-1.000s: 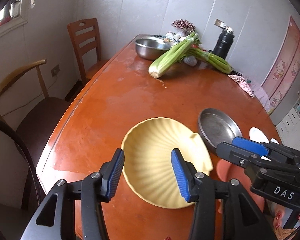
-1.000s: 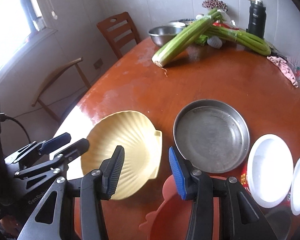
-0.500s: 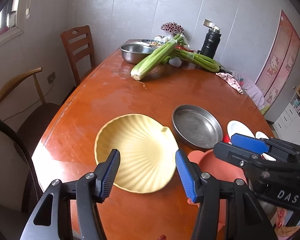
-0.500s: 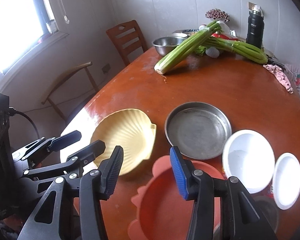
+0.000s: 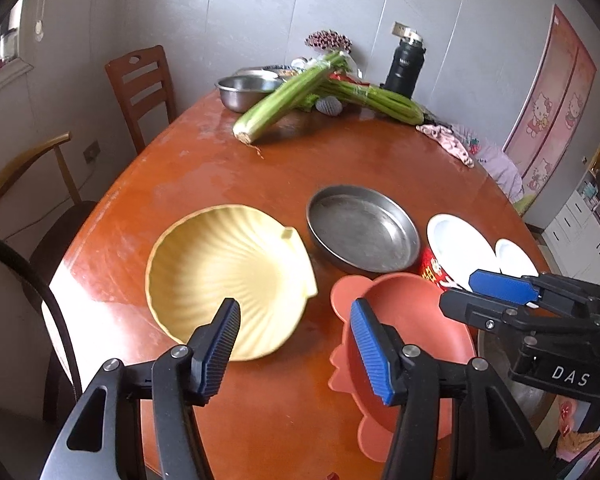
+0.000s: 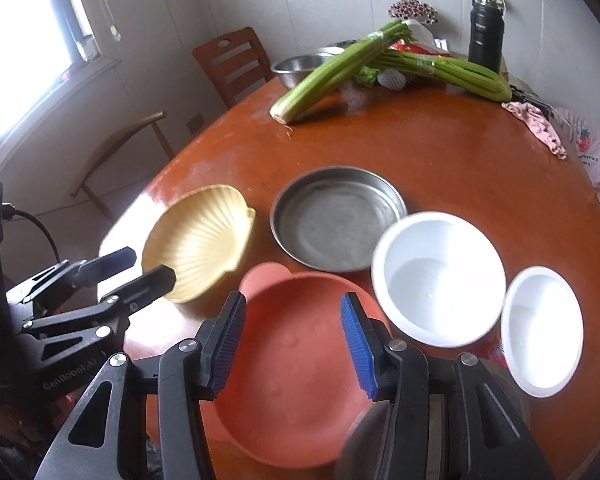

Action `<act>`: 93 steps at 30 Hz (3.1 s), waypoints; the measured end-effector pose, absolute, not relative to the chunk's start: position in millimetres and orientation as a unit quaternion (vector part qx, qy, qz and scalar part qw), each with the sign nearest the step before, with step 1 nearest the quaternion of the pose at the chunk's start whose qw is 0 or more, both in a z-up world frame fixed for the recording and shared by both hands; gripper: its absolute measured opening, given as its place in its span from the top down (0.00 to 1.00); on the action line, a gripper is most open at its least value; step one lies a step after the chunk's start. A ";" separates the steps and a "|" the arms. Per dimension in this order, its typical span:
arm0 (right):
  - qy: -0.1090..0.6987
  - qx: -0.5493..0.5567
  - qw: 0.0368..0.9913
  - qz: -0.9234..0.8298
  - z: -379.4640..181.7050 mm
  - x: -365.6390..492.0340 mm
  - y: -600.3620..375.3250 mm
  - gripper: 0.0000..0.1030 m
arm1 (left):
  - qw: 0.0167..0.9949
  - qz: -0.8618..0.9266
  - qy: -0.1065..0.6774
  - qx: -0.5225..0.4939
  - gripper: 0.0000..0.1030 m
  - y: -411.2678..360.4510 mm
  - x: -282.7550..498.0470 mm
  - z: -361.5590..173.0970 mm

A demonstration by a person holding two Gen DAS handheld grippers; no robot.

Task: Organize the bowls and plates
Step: 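Move the left gripper to the rim of the orange bear-shaped plate, then close the left gripper on the orange plate rim and lift it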

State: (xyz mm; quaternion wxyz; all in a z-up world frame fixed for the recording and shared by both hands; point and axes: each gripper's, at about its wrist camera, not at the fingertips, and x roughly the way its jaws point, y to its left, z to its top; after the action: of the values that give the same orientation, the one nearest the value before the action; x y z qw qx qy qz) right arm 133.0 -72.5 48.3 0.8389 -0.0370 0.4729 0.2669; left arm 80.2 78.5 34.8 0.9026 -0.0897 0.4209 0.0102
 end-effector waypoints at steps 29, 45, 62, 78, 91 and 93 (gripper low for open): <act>0.537 -0.102 0.805 0.230 -0.5 154.1 -80.3 0.50 | 0.858 -0.013 0.511 -0.062 0.45 30.2 103.3 -30.9; 0.549 -0.102 0.795 0.236 -10.6 154.3 -65.5 0.49 | 0.863 -0.027 0.498 -0.076 0.48 44.2 93.8 -31.6; 0.544 -0.117 0.788 0.265 -15.1 121.5 -43.6 0.47 | 0.867 0.006 0.487 -0.101 0.49 80.3 69.7 -29.5; 0.551 -0.116 0.772 0.294 -22.0 92.7 -31.6 0.47 | 0.868 0.004 0.487 -0.100 0.66 76.5 44.8 -30.1; 0.532 -0.107 0.785 0.299 -6.9 81.6 -46.8 0.47 | 0.873 -0.003 0.479 -0.091 0.68 67.2 40.9 -16.7; 0.530 -0.103 0.787 0.299 -5.7 81.9 -49.3 0.47 | 0.875 -0.005 0.476 -0.091 0.68 65.8 41.1 -14.5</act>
State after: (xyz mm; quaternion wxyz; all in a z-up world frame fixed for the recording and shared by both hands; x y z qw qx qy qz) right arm 81.9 -49.3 -5.7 0.7866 -0.1031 0.5301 0.2993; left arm 41.1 65.8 -14.5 0.8746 -0.0905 0.4764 -0.0048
